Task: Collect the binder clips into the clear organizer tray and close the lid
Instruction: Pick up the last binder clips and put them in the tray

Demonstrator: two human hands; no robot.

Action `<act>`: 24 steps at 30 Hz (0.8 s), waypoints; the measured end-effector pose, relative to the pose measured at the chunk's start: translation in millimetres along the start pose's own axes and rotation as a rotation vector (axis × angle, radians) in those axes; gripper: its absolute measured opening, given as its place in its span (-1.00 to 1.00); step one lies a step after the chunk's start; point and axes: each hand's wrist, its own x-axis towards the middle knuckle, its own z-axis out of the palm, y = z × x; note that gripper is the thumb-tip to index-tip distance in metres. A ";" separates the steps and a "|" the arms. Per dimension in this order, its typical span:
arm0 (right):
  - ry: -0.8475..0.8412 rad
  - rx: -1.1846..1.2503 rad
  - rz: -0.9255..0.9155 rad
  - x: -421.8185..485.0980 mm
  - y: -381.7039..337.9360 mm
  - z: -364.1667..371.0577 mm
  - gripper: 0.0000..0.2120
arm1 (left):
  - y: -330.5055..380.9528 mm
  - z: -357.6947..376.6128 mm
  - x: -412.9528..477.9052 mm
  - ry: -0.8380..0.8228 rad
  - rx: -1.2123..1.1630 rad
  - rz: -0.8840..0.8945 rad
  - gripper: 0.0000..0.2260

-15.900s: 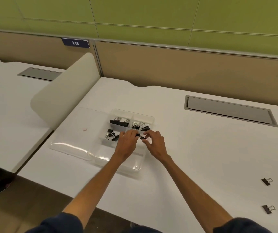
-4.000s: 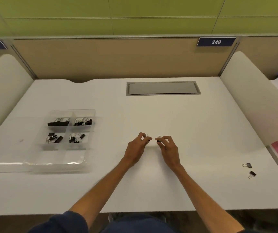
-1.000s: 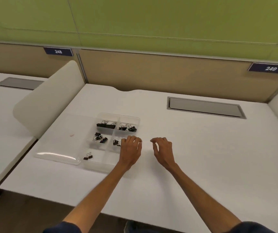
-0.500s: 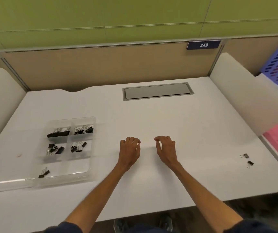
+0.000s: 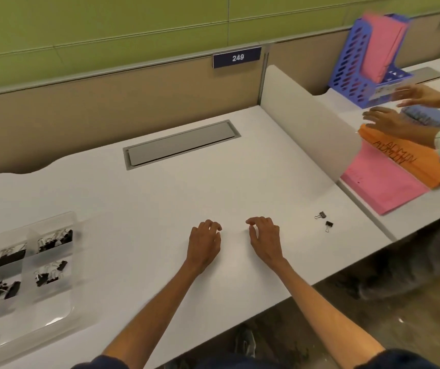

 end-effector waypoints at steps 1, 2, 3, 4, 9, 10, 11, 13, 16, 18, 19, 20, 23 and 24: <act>0.009 -0.003 0.020 -0.7 8.3 -6.4 -0.80 | 8.4 5.0 4.6 -0.010 -0.007 0.011 -0.87; 0.019 -0.006 0.040 -1.2 17.2 -12.0 -0.80 | 16.7 9.9 9.1 -0.022 -0.014 0.021 -0.87; 0.029 -0.009 0.060 -1.9 25.9 -17.6 -0.80 | 24.7 14.6 13.4 -0.033 -0.019 0.031 -0.87; 0.039 -0.008 0.079 -2.4 34.7 -22.8 -0.79 | 32.5 19.6 17.5 -0.043 -0.021 0.041 -0.87; 0.104 0.013 0.157 -3.1 79.1 -52.1 -0.78 | 68.4 46.3 36.2 -0.088 0.030 0.096 -0.85; 0.119 0.019 0.171 -2.3 86.8 -58.2 -0.78 | 74.6 50.6 39.5 -0.102 0.033 0.101 -0.85; 0.130 0.025 0.185 -1.6 93.6 -64.6 -0.78 | 80.6 54.3 42.9 -0.117 0.031 0.106 -0.85; 0.154 0.034 0.212 -0.3 107.0 -76.8 -0.79 | 93.2 61.6 49.5 -0.141 0.020 0.117 -0.85; 0.213 0.020 0.252 -0.4 126.2 -91.9 -0.82 | 114.0 69.1 59.2 -0.173 -0.002 0.133 -0.84; 0.259 0.018 0.316 -0.9 137.0 -99.7 -0.84 | 129.5 71.8 67.2 -0.205 -0.031 0.140 -0.83; 0.278 0.015 0.365 -0.5 141.3 -103.0 -0.83 | 138.1 72.6 71.7 -0.234 -0.047 0.143 -0.81; 0.292 0.014 0.411 0.2 145.4 -105.4 -0.81 | 147.0 73.5 77.2 -0.272 -0.059 0.146 -0.78; 0.279 0.020 0.480 4.3 153.7 -109.8 -0.72 | 173.7 77.3 96.7 -0.384 -0.070 0.176 -0.62; 0.268 0.028 0.490 6.2 155.8 -110.5 -0.71 | 182.4 79.0 103.4 -0.412 -0.069 0.193 -0.56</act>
